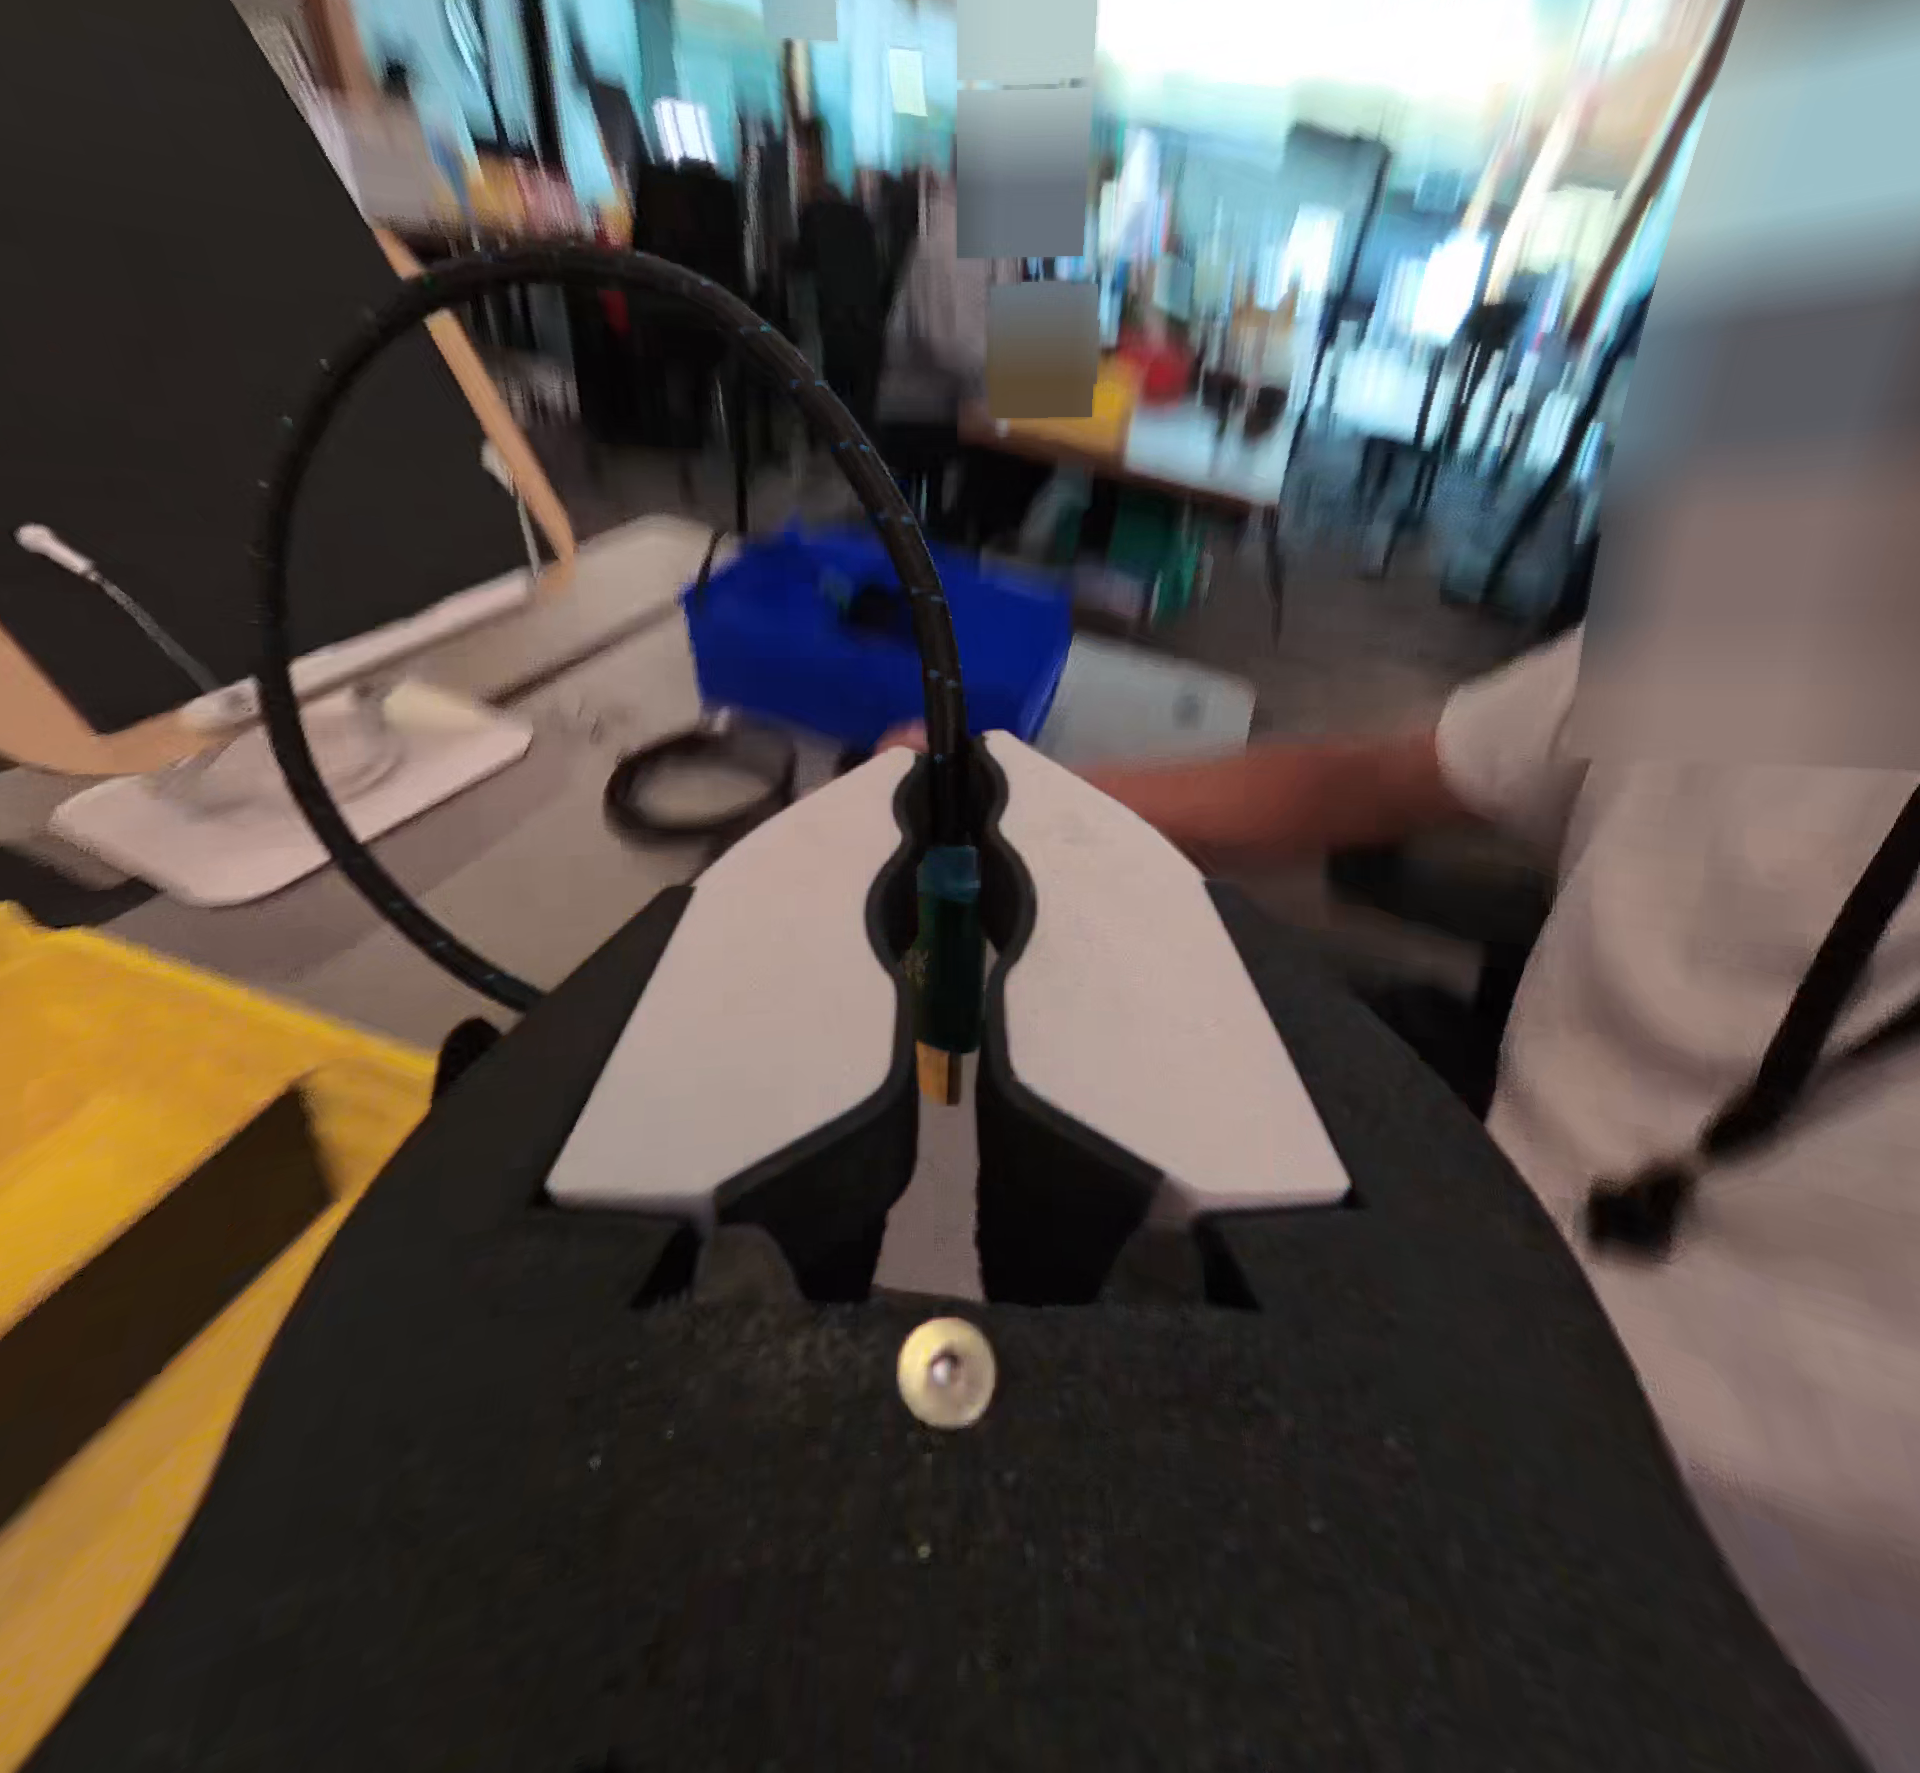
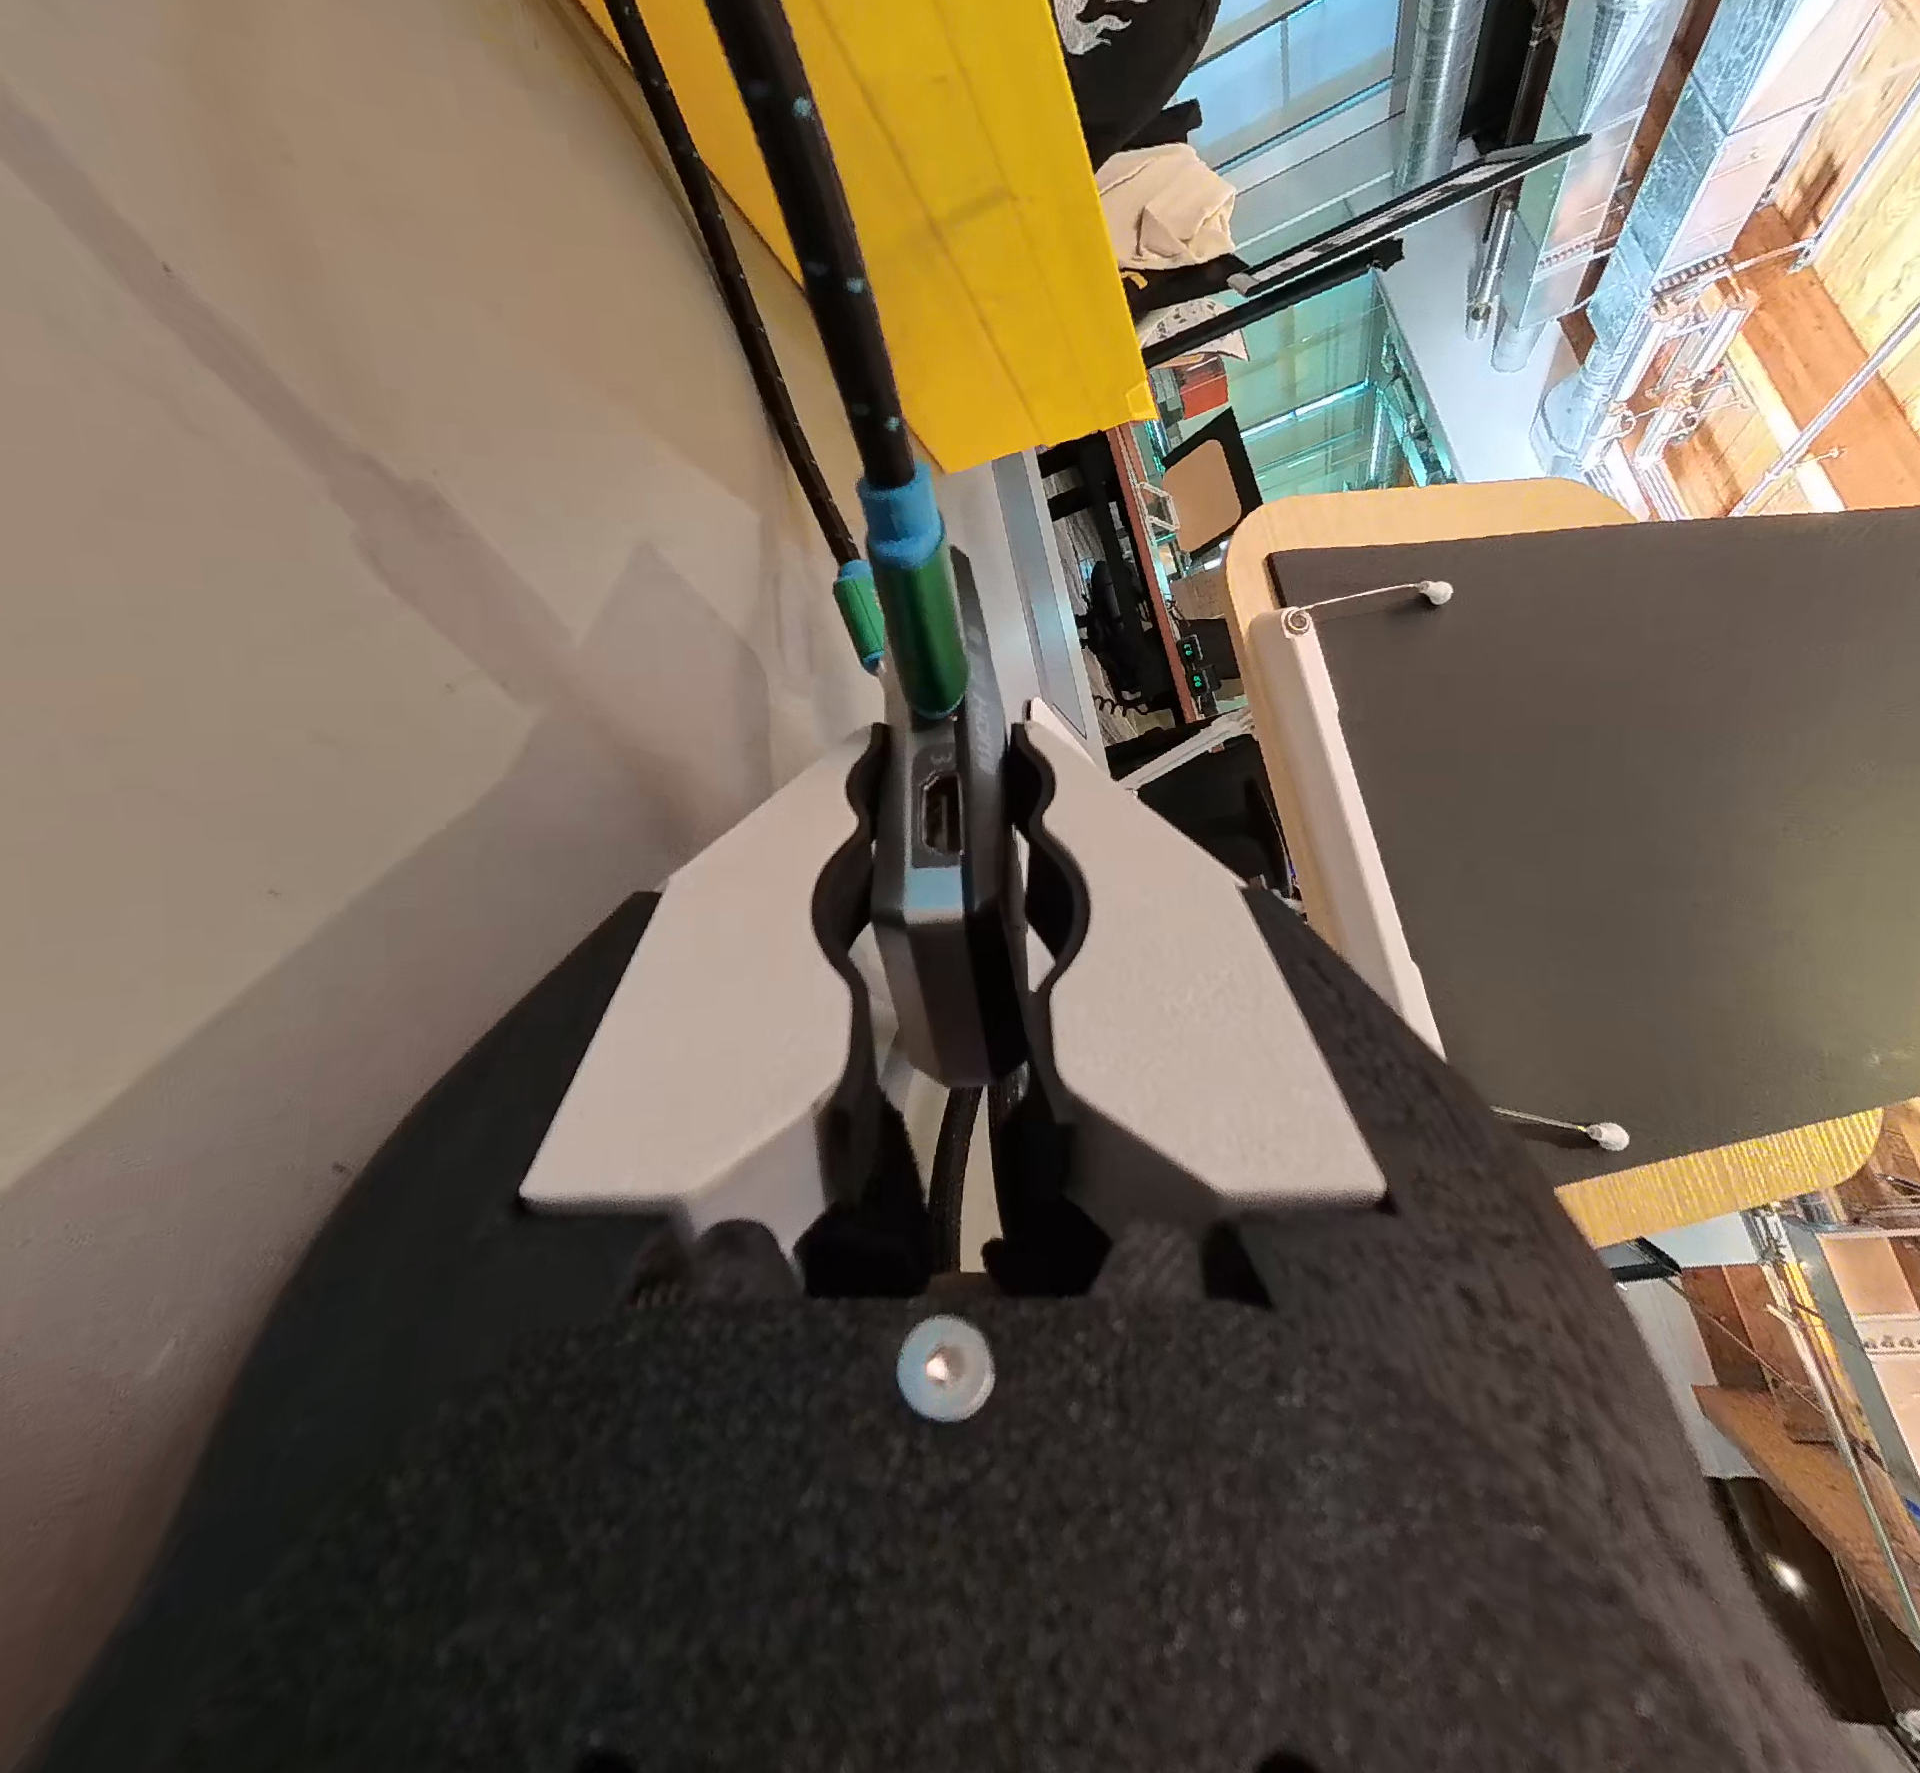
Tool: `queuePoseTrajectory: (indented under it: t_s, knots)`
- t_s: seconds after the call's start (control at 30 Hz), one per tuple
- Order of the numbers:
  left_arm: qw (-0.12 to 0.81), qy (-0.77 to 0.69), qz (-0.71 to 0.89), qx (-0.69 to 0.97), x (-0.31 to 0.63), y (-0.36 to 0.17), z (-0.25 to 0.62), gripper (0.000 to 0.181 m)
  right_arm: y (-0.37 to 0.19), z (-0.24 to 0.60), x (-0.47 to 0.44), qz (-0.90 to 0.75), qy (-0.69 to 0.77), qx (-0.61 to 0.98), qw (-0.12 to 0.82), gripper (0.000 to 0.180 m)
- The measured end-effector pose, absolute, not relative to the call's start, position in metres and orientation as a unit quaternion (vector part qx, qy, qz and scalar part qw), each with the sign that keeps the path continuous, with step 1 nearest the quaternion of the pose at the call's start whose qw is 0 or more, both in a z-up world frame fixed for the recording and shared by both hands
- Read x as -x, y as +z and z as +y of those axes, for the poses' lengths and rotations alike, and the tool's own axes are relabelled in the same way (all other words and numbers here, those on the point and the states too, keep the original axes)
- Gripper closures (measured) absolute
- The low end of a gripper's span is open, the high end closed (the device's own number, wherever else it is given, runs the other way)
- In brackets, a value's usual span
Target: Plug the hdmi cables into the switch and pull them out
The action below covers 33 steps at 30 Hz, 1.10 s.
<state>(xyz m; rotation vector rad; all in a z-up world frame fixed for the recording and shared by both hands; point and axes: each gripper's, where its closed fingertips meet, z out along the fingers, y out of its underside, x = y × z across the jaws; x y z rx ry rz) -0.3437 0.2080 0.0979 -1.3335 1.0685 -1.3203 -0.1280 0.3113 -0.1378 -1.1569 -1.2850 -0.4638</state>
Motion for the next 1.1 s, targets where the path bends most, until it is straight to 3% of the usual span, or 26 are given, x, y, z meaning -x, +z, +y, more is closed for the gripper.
queuePoseTrajectory:
  t_s: [0.13,0.27,0.5,0.87,1.0,1.1]
  knots:
    - [0.512,-0.675,0.165,0.505,0.348,0.045,0.177,0.175,-0.137,0.312,0.127,-0.557,-0.201,0.507,0.626,0.157]
    - [0.495,-0.688,-0.043,0.530,0.344,-0.032,0.163,0.175,-0.139,0.311,0.127,-0.560,-0.203,0.506,0.623,0.157]
    - [0.513,-0.611,-0.129,0.589,0.353,-0.079,0.156,0.173,-0.137,0.312,0.127,-0.556,-0.194,0.510,0.627,0.157]
    - [0.438,-0.626,-0.141,0.630,0.313,-0.105,0.137,0.168,-0.141,0.313,0.128,-0.563,-0.199,0.508,0.620,0.157]
    - [0.434,-0.581,-0.048,0.686,0.289,-0.114,0.123,0.169,-0.141,0.312,0.128,-0.564,-0.198,0.508,0.620,0.157]
    - [0.454,-0.502,0.108,0.728,0.272,-0.107,0.116,0.173,-0.142,0.313,0.129,-0.565,-0.198,0.508,0.619,0.157]
